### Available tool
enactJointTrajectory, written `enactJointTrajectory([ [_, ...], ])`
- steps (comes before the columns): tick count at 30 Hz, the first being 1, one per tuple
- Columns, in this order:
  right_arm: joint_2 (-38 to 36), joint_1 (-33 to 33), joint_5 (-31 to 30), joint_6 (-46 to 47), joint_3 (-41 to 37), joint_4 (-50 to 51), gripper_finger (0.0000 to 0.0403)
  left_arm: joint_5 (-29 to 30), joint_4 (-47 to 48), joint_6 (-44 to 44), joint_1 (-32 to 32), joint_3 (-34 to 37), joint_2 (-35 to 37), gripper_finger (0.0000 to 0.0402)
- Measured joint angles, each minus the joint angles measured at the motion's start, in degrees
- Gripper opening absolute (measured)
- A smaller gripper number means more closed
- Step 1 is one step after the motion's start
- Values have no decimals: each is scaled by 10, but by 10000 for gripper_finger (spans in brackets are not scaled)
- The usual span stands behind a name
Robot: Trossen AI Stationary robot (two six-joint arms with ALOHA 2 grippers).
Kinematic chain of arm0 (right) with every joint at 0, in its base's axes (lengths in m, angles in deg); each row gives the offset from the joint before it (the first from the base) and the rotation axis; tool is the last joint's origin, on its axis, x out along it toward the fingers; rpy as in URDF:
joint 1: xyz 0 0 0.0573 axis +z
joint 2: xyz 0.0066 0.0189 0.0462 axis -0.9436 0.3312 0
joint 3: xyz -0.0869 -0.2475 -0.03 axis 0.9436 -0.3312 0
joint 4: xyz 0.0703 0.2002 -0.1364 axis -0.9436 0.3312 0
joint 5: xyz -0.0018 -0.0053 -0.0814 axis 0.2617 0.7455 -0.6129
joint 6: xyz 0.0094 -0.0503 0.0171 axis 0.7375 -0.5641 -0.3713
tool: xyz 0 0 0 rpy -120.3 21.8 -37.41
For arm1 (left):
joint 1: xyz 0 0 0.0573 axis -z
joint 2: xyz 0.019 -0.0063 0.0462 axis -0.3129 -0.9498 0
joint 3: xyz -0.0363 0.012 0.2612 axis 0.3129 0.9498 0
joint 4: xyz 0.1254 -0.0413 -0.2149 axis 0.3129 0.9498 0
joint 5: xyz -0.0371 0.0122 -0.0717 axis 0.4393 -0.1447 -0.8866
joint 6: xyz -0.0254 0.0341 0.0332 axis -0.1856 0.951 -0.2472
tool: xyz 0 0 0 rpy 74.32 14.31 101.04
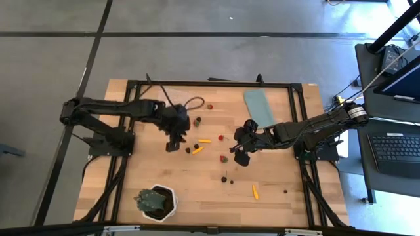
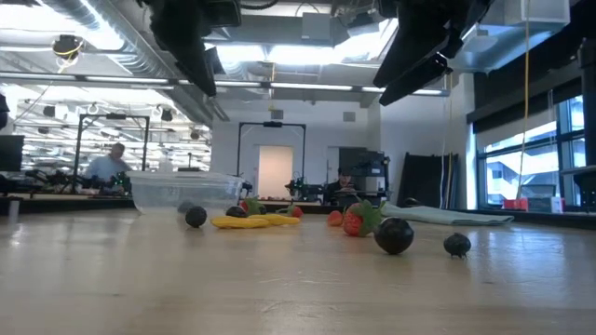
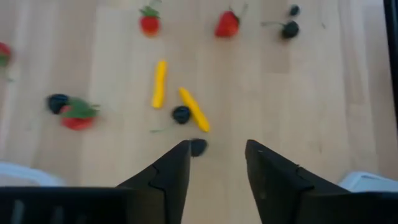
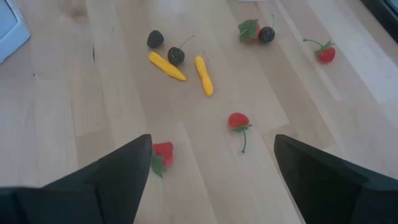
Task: Pick and placing Produce into tupperware
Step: Put the blackberry into the transparent bin
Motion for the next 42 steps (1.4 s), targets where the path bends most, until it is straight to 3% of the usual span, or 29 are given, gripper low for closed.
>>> enactJointTrajectory([
  [7,0,0,0,-1,0,-2,339,7,2,-30,42,0,-38,218],
  [12,0,0,0,-1,0,-3,339,3,-3,-45,62,0,-57,238],
  [19,0,0,0,-1,0,-5,339,8,-16,-17,81,0,-88,231],
  [25,0,0,0,-1,0,-9,339,102,-17,76,105,0,-147,221],
  [35,0,0,0,3,0,-9,339,112,-22,136,93,0,-242,205],
  [42,0,0,0,5,0,-9,339,124,-29,157,84,0,-266,195],
])
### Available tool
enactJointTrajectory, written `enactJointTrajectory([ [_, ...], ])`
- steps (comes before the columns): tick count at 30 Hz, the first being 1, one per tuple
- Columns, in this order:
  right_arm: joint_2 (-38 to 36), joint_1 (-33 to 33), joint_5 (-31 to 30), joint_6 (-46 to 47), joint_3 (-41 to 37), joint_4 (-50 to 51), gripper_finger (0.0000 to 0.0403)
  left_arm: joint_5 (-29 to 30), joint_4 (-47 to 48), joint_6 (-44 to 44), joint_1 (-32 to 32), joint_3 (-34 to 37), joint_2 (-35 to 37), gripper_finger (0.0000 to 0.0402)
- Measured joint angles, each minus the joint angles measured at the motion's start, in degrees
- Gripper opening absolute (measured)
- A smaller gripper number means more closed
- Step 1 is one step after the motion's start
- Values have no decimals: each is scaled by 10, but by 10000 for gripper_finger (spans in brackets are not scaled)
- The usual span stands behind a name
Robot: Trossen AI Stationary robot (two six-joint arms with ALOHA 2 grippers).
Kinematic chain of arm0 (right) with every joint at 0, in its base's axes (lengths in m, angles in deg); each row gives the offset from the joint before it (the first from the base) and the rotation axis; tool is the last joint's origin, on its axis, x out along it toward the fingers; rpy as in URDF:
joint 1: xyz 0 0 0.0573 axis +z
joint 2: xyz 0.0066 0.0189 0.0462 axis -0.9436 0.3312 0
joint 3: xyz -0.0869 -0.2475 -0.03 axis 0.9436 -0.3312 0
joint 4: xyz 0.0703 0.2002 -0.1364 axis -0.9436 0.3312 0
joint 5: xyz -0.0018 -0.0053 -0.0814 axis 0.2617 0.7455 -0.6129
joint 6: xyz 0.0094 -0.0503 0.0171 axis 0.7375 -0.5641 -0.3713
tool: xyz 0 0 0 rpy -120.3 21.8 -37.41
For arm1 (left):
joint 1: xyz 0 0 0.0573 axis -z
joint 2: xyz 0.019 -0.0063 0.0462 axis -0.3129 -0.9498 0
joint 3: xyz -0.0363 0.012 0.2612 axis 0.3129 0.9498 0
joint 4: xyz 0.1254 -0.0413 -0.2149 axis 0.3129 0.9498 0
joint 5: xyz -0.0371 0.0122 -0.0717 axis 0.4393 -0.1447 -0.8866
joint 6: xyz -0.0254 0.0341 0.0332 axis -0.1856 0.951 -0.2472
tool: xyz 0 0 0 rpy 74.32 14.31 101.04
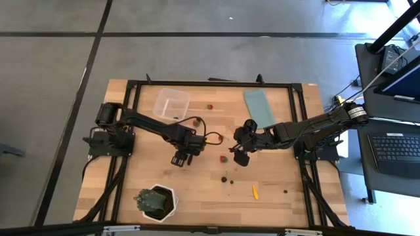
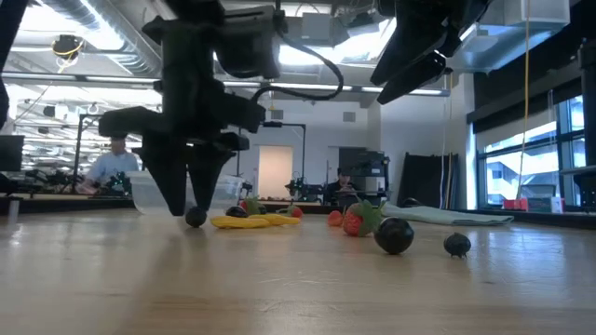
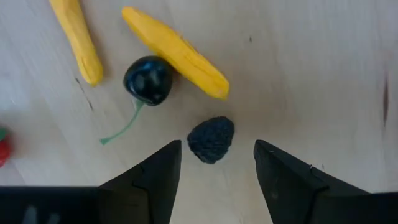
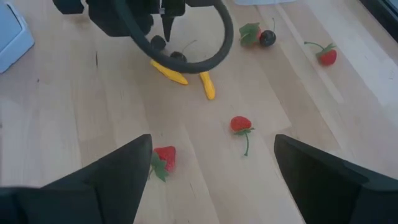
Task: Pick and placing Produce into tupperware
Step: Put the blackberry into the transparent bin
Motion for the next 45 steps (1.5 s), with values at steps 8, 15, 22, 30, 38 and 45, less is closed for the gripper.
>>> enactJointTrajectory([
  [8,0,0,0,-1,0,0,339,0,-12,32,-8,0,0,184],
  [15,0,0,0,-2,0,0,339,-23,-13,42,-7,0,0,174],
  [22,0,0,0,-2,0,0,339,-21,-19,42,-7,0,-17,165],
  [30,0,0,0,-3,0,-3,339,-25,-16,43,-6,-2,-38,162],
  [38,0,0,0,-4,0,-3,339,-25,-7,42,-6,-2,-39,129],
  [45,0,0,0,-4,0,-3,339,-25,-3,38,-5,-1,-40,83],
])
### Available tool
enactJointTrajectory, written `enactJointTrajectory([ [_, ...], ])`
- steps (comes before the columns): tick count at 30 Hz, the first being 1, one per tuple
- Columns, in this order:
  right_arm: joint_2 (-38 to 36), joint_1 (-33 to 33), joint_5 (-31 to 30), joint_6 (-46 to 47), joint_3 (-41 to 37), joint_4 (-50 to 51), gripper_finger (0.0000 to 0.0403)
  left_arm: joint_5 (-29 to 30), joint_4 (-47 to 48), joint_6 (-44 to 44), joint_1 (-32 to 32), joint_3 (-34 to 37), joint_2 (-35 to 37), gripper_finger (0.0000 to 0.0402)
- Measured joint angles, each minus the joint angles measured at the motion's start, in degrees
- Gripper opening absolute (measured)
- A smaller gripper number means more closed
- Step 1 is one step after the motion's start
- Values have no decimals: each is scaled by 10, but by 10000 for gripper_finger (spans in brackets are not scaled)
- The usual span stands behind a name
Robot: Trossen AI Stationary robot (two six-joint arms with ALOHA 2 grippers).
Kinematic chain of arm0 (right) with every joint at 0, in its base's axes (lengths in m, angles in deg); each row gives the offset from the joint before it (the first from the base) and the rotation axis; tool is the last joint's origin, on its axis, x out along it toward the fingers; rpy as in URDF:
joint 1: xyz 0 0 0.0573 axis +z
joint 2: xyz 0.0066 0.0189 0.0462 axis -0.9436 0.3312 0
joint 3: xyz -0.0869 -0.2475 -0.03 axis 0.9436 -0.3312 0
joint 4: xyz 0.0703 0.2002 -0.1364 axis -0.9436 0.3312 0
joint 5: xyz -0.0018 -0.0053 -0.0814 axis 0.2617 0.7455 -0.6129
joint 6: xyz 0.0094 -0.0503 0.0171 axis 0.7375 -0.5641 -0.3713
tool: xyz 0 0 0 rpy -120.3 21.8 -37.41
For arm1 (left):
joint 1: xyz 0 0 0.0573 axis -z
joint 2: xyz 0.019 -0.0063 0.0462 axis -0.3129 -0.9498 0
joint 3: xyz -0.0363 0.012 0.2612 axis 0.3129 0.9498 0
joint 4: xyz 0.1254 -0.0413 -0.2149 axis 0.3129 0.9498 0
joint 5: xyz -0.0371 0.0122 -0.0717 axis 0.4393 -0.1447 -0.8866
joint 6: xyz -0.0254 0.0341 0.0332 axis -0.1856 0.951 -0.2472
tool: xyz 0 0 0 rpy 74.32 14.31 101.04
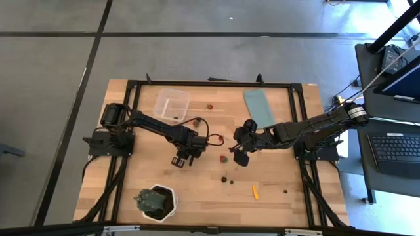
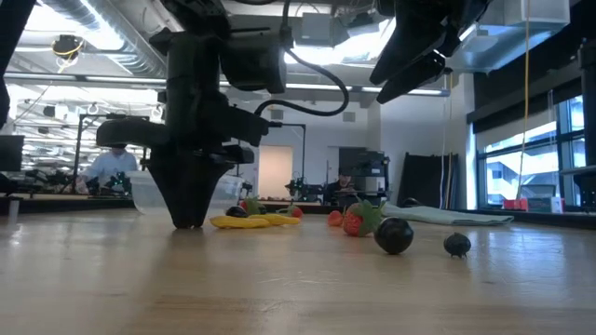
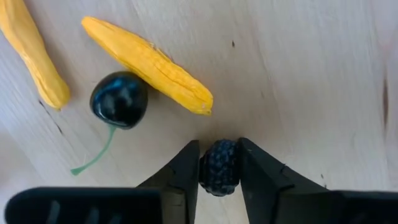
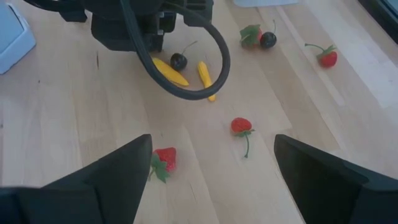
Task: Pick and placing Produce into tupperware
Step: Put the blackberry into the transparent bin
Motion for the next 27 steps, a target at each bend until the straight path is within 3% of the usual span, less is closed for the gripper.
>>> enactJointTrajectory([
  [7,0,0,0,0,0,0,339,9,64,-13,-9,6,26,83],
  [12,0,0,0,0,0,-1,339,36,117,-57,-44,3,103,83],
  [21,0,0,0,0,0,-2,339,131,128,-154,-156,3,256,82],
  [27,0,-3,0,0,0,-8,339,184,120,-208,-242,3,302,82],
])
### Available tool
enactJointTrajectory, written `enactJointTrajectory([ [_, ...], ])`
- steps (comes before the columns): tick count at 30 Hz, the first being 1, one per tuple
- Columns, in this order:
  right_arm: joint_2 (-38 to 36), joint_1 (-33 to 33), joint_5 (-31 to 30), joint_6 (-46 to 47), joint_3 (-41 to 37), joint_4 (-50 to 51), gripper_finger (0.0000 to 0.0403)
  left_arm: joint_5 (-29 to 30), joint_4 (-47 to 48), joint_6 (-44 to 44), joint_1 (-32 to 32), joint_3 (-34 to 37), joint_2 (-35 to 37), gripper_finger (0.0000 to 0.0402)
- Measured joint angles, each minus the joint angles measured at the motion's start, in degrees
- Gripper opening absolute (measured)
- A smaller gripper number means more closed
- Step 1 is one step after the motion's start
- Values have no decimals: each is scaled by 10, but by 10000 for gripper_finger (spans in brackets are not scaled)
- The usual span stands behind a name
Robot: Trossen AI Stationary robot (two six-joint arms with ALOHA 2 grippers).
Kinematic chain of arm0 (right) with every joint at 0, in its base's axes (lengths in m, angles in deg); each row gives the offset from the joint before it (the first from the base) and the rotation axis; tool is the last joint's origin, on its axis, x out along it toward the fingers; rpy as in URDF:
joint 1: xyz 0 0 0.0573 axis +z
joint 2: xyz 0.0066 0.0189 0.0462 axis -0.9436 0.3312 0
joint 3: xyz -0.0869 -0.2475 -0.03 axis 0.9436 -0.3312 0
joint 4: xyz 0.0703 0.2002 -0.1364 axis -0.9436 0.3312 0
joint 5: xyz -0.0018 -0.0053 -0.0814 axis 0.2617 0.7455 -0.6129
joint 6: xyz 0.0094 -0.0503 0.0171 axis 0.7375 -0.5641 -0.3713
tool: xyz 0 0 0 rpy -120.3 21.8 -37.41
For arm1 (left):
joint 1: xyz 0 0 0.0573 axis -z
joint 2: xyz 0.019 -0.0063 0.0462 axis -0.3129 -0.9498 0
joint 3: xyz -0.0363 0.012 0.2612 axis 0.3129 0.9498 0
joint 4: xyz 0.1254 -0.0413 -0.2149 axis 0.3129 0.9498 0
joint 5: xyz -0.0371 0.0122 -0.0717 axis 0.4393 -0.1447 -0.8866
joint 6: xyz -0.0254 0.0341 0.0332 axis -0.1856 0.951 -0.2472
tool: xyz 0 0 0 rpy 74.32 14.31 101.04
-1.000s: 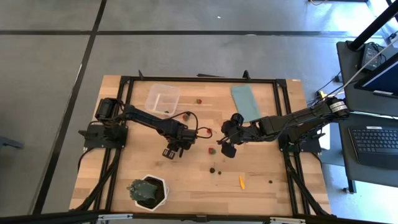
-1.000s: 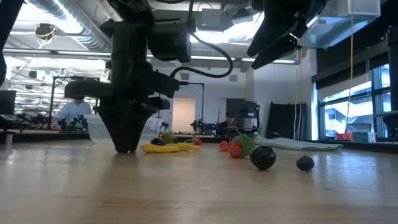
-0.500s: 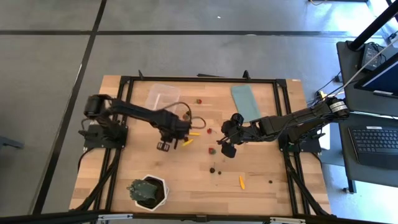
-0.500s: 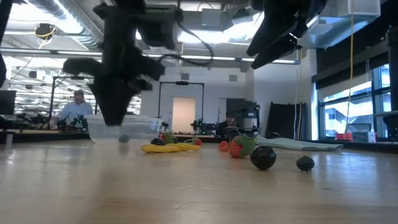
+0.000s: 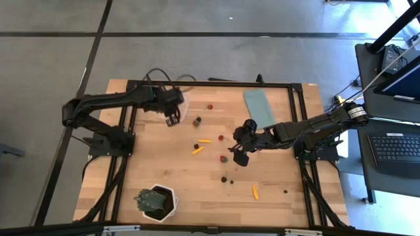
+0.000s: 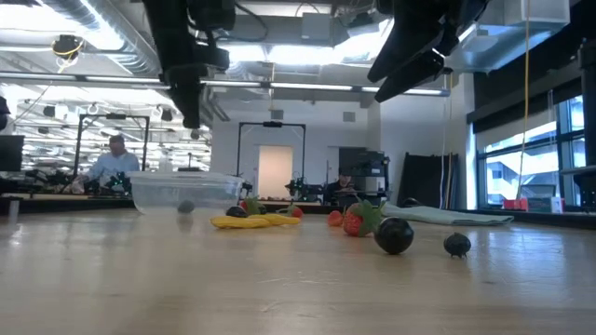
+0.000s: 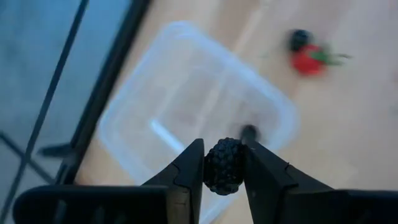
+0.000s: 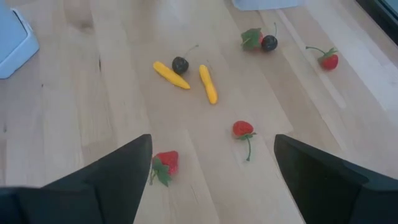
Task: Pick and placing Produce into tupperware
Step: Put the blackberry into the transparent bin, then put the black cherry into the transparent bin
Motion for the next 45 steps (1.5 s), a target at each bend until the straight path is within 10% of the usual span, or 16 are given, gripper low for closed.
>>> enactJointTrajectory([
  [27,0,-16,0,0,0,-8,339,-58,-87,-75,-84,-1,-222,85],
  [45,0,-16,0,0,0,-7,339,-75,-110,-66,-84,-1,-232,143],
])
